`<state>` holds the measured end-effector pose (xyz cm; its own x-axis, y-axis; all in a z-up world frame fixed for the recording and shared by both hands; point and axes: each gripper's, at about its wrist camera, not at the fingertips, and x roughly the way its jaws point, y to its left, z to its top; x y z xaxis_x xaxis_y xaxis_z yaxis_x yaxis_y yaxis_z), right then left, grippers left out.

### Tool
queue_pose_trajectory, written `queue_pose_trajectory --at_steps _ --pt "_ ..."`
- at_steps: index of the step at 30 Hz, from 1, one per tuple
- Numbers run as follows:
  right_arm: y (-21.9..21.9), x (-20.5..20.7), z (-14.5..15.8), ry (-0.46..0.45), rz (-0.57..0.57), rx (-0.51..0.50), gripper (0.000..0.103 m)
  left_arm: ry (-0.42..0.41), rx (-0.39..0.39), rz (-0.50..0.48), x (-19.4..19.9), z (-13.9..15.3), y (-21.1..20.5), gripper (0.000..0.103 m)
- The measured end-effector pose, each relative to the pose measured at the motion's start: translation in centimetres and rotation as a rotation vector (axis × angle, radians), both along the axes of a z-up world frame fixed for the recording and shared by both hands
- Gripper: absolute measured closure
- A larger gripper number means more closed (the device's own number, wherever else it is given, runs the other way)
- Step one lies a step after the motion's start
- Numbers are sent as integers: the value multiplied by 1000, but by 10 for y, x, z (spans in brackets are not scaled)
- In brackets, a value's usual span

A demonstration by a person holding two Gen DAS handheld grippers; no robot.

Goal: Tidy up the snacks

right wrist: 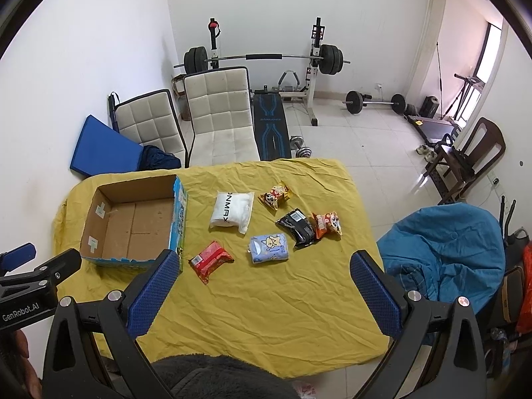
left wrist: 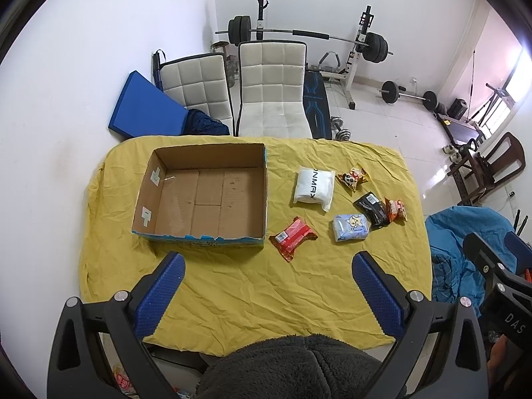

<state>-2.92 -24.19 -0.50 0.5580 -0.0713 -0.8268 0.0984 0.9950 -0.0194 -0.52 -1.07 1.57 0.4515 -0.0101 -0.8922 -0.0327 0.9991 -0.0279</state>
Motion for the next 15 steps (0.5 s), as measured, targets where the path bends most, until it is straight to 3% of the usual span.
queue_pose_trajectory --at_steps 15 --pt "1 1 0 -4 1 4 0 -8 -2 2 2 -1 4 0"
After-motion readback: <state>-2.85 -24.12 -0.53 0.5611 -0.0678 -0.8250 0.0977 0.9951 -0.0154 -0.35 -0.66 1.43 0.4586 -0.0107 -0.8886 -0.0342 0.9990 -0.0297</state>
